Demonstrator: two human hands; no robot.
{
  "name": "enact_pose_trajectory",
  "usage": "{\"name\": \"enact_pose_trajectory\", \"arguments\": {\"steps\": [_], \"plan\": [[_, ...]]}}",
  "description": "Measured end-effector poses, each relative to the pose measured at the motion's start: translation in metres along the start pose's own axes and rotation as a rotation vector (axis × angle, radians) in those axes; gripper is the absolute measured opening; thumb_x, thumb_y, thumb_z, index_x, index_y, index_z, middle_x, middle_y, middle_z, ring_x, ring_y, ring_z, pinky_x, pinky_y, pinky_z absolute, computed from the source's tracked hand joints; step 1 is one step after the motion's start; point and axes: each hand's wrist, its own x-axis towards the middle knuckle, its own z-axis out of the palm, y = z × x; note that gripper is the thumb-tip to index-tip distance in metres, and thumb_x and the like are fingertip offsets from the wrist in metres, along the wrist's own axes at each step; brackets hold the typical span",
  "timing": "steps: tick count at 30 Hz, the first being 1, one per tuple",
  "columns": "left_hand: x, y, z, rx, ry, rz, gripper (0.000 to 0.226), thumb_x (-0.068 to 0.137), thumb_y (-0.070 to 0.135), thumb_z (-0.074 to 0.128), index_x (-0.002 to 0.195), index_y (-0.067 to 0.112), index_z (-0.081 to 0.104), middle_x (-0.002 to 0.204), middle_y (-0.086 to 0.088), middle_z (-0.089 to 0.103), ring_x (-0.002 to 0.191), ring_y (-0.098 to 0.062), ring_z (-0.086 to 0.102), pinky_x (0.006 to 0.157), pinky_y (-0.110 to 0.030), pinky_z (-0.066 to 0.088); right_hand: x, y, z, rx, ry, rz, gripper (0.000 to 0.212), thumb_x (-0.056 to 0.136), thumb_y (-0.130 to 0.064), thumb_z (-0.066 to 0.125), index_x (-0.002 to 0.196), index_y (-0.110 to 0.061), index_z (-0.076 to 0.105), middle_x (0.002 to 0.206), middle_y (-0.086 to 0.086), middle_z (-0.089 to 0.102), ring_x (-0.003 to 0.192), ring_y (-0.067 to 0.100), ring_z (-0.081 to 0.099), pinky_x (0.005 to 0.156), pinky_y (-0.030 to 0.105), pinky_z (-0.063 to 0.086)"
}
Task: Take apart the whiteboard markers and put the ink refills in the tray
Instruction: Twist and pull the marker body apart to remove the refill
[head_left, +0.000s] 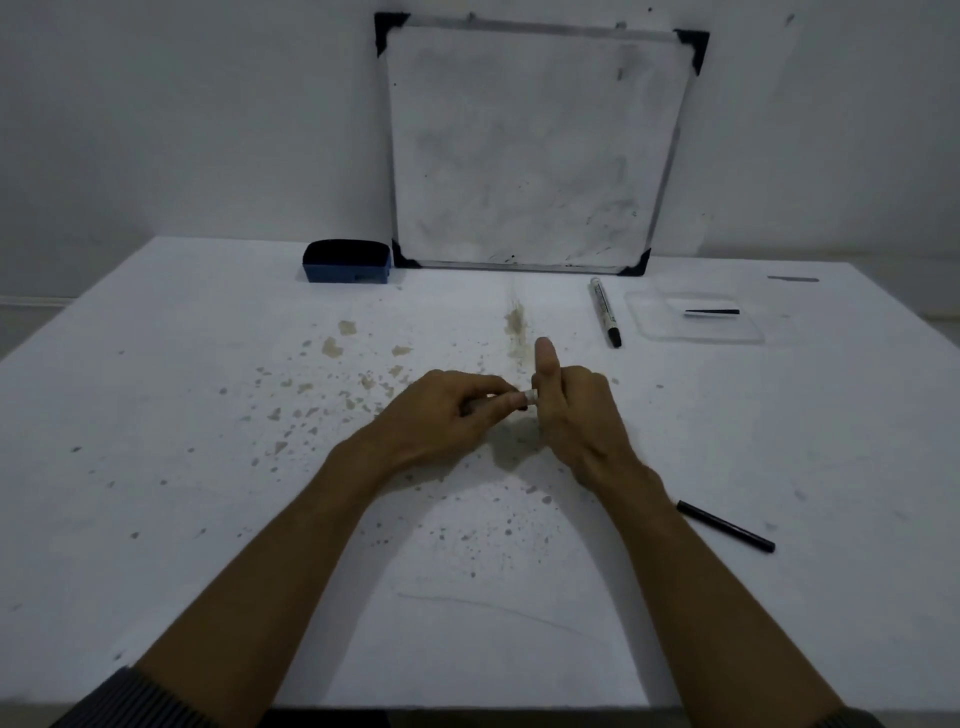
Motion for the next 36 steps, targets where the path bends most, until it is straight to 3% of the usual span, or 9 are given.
{"name": "enact_pose_trajectory", "arguments": {"steps": [4, 8, 11, 13, 16, 21, 28, 32, 36], "plan": [[0.002, -0.007, 0.005, 0.257, 0.142, 0.162, 0.048, 0.099, 0.061, 0.042, 0.120, 0.031, 0.074, 0.102, 0.009, 0.081, 0.080, -0.006, 0.074, 0.072, -0.032, 0.061, 0.002, -0.001, 0.000, 0.011, -0.040, 0.105, 0.068, 0.109, -0.042, 0.032, 0.050, -0.013, 0.050, 0.047, 0.002, 0.052, 0.045, 0.017, 0.050, 0.050, 0.030, 0.039], [0.006, -0.003, -0.002, 0.078, 0.039, 0.066, 0.036, 0.102, 0.052, 0.051, 0.119, 0.031, 0.075, 0.090, 0.010, 0.079, 0.061, 0.002, 0.062, 0.063, -0.024, 0.054, -0.002, 0.000, -0.002, -0.024, 0.086, -0.084, 0.068, 0.109, -0.033, 0.033, 0.051, -0.004, 0.056, 0.042, 0.007, 0.054, 0.037, 0.022, 0.052, 0.042, 0.039, 0.045], [0.003, -0.011, -0.015, 0.108, 0.076, -0.087, 0.034, 0.104, 0.050, 0.046, 0.115, 0.033, 0.074, 0.076, 0.020, 0.067, 0.060, 0.007, 0.059, 0.060, -0.022, 0.044, 0.002, 0.000, -0.006, 0.111, 0.240, 0.048, 0.066, 0.110, -0.037, 0.030, 0.048, -0.017, 0.041, 0.040, -0.004, 0.041, 0.032, 0.009, 0.037, 0.036, 0.028, 0.034], [-0.005, -0.024, -0.026, 0.094, 0.141, -0.179, 0.041, 0.102, 0.059, 0.040, 0.114, 0.036, 0.072, 0.093, 0.013, 0.073, 0.077, 0.002, 0.066, 0.069, -0.027, 0.053, 0.003, 0.007, -0.011, 0.127, 0.274, 0.167, 0.063, 0.108, -0.044, 0.027, 0.052, -0.018, 0.039, 0.047, -0.003, 0.044, 0.040, 0.010, 0.041, 0.043, 0.027, 0.036], [-0.007, -0.028, -0.032, -0.028, 0.178, -0.229, 0.039, 0.104, 0.059, 0.041, 0.121, 0.037, 0.068, 0.113, 0.014, 0.075, 0.094, -0.005, 0.071, 0.085, -0.029, 0.057, 0.003, 0.016, -0.010, -0.053, 0.092, 0.204, 0.050, 0.108, -0.046, 0.028, 0.069, -0.018, 0.044, 0.062, -0.001, 0.052, 0.056, 0.017, 0.051, 0.057, 0.031, 0.038], [0.003, -0.017, -0.023, 0.149, 0.263, -0.147, 0.035, 0.105, 0.052, 0.045, 0.116, 0.027, 0.067, 0.084, 0.007, 0.072, 0.068, -0.012, 0.066, 0.065, -0.034, 0.057, 0.004, 0.021, 0.006, -0.119, -0.037, 0.027, 0.029, 0.105, -0.036, 0.050, 0.102, -0.012, 0.066, 0.094, 0.004, 0.064, 0.086, 0.019, 0.057, 0.076, 0.034, 0.044], [0.001, -0.022, -0.011, 0.170, 0.204, -0.122, 0.028, 0.103, 0.047, 0.051, 0.115, 0.024, 0.059, 0.089, 0.009, 0.069, 0.067, -0.004, 0.061, 0.058, -0.025, 0.048, 0.002, 0.025, 0.002, -0.158, -0.082, 0.006, 0.031, 0.095, -0.031, 0.067, 0.125, -0.023, 0.070, 0.105, 0.003, 0.066, 0.098, 0.019, 0.061, 0.093, 0.043, 0.053], [0.001, -0.021, -0.004, 0.206, 0.190, -0.070, 0.026, 0.102, 0.052, 0.051, 0.114, 0.032, 0.062, 0.090, 0.014, 0.070, 0.073, -0.003, 0.063, 0.067, -0.032, 0.057, -0.002, 0.013, -0.005, 0.115, -0.116, 0.022, 0.053, 0.093, -0.033, 0.070, 0.142, -0.033, 0.052, 0.114, -0.009, 0.059, 0.094, 0.006, 0.056, 0.082, 0.017, 0.049], [0.001, -0.019, -0.004, 0.172, 0.201, -0.026, 0.031, 0.100, 0.053, 0.052, 0.118, 0.034, 0.068, 0.104, 0.012, 0.074, 0.087, -0.005, 0.063, 0.079, -0.038, 0.057, -0.001, 0.004, -0.006, 0.137, -0.048, -0.046, 0.027, 0.097, -0.036, 0.066, 0.122, -0.028, 0.069, 0.110, -0.011, 0.067, 0.091, 0.000, 0.060, 0.074, 0.003, 0.042]]}}
